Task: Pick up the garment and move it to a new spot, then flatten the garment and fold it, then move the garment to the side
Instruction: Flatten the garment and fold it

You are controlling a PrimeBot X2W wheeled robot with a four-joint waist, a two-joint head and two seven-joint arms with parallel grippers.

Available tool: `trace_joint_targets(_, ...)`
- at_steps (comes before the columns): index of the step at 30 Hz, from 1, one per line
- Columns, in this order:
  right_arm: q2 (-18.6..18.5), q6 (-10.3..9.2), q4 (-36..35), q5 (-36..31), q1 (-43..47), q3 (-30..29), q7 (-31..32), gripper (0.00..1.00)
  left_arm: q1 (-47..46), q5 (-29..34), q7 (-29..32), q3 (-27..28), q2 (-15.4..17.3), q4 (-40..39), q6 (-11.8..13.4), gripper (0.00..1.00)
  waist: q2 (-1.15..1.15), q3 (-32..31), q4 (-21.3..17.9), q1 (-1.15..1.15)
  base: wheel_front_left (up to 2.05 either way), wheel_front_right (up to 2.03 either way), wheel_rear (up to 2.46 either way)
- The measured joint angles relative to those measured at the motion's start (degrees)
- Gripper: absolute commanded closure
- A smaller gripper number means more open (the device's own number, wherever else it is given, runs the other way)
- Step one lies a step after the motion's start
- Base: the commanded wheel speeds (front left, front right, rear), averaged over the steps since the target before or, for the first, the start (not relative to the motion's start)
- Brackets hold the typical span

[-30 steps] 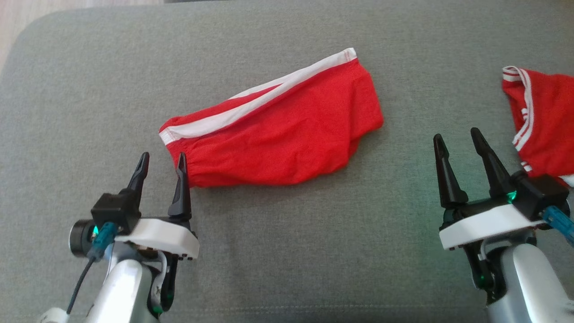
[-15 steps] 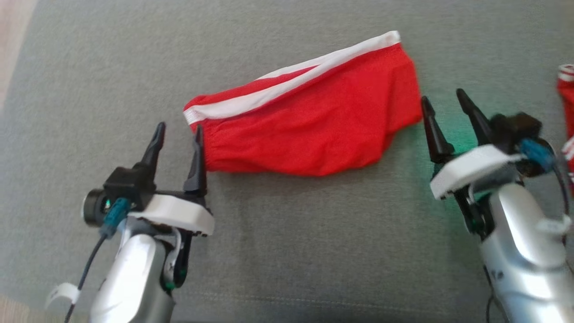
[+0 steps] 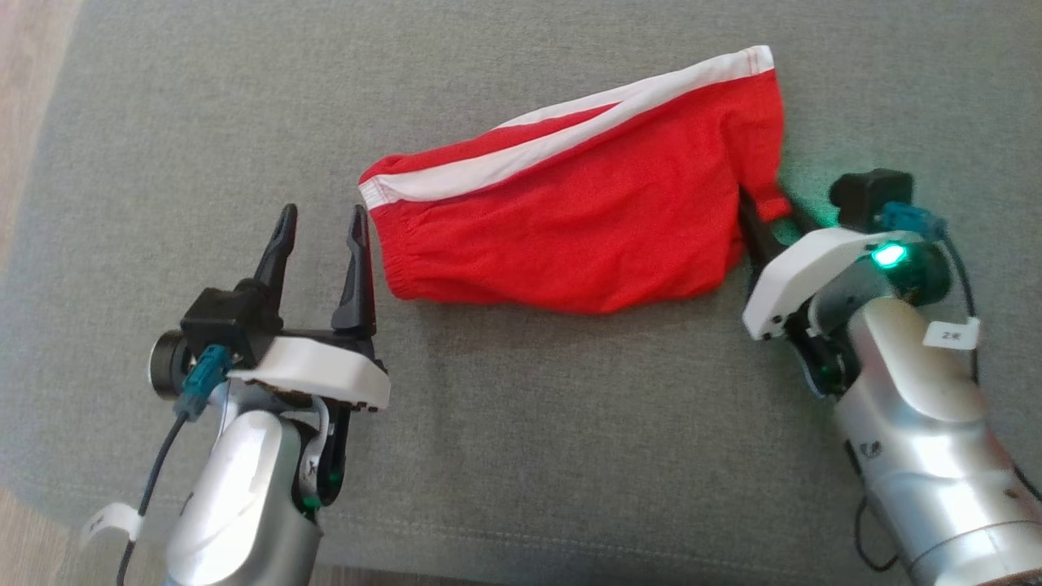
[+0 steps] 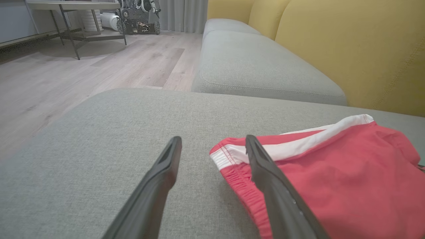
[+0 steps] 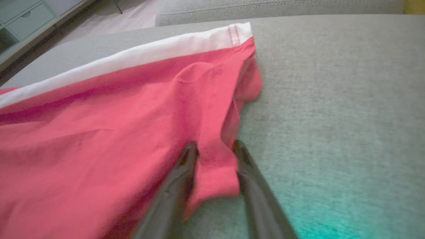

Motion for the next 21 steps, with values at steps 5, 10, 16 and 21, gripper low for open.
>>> trace_joint_targets(5, 0.5, 0.00, 0.2, 2.7, 0.0, 1.7, -0.7, 1.00, 0.0, 0.2, 0.0, 0.1, -0.1, -0.1, 0.0, 0.00, 0.00, -0.3, -0.7, 0.00, 0.00, 0.00, 0.00)
trace_joint_targets(10, 0.5, 0.00, -0.6, 6.8, 1.6, 3.0, -2.8, 1.00, 0.1, 0.7, 0.0, 0.6, -0.1, -0.3, -0.1, 0.00, 0.00, -1.0, -1.7, 0.00, 0.00, 0.00, 0.00)
trace_joint_targets(16, 0.2, 0.00, -4.4, 9.5, 7.9, 2.6, -5.8, 1.00, 1.6, 0.7, 0.0, 1.8, -0.1, -0.4, -0.1, 0.00, 0.00, -2.4, -3.4, 0.00, 0.00, 0.00, 0.00)
trace_joint_targets(21, 0.2, 0.00, -8.3, 10.5, 13.9, -0.4, -7.0, 1.00, 2.8, 0.7, 0.0, 2.0, -0.1, -0.6, -0.1, 0.00, 0.00, -3.5, -5.2, 0.00, 0.00, 0.00, 0.00)
